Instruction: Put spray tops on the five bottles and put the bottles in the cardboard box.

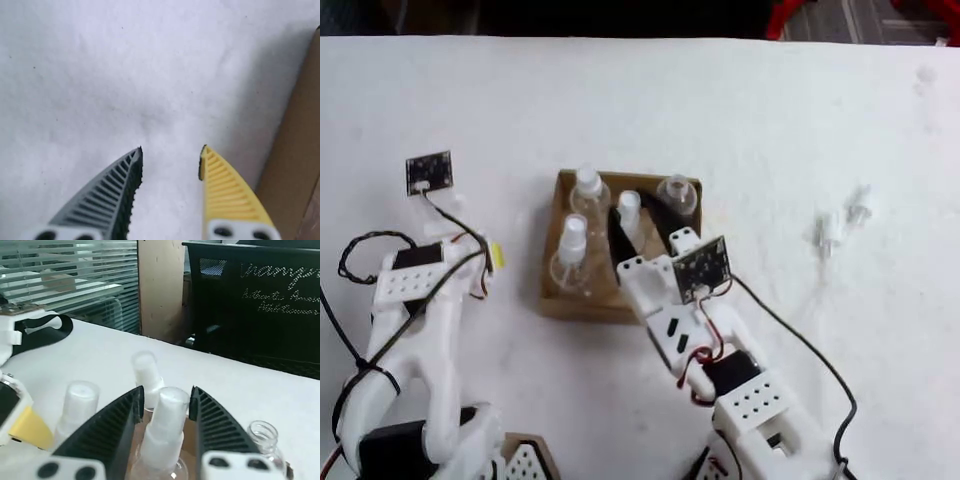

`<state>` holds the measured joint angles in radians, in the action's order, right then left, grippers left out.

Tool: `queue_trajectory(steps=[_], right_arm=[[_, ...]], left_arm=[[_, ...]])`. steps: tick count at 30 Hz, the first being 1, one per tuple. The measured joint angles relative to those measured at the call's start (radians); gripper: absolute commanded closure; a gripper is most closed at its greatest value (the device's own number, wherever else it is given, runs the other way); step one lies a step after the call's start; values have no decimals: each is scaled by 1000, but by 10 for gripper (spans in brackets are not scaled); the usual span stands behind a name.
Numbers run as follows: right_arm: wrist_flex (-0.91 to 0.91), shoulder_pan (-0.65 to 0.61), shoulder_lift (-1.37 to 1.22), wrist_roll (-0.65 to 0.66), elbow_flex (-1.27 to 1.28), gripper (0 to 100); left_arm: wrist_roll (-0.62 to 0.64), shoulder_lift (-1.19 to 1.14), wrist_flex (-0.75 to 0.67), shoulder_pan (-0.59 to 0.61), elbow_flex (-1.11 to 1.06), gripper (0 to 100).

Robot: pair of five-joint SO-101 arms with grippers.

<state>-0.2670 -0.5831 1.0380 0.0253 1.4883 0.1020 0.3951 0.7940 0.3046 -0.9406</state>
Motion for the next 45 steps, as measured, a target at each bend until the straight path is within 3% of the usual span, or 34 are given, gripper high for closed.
queue_trajectory(steps=[15,26,36,41,45], right_arm=[[2,-11,31,0,0,872],[8,273,275,0,-35,874],[282,531,503,0,-35,874],[509,551,749,0,-35,872],[586,560,729,0,-37,872]], left_arm=[[0,0,0,0,0,820],[0,0,0,0,0,820],[0,0,0,0,0,820],[0,0,0,0,0,820],[0,0,0,0,0,821]])
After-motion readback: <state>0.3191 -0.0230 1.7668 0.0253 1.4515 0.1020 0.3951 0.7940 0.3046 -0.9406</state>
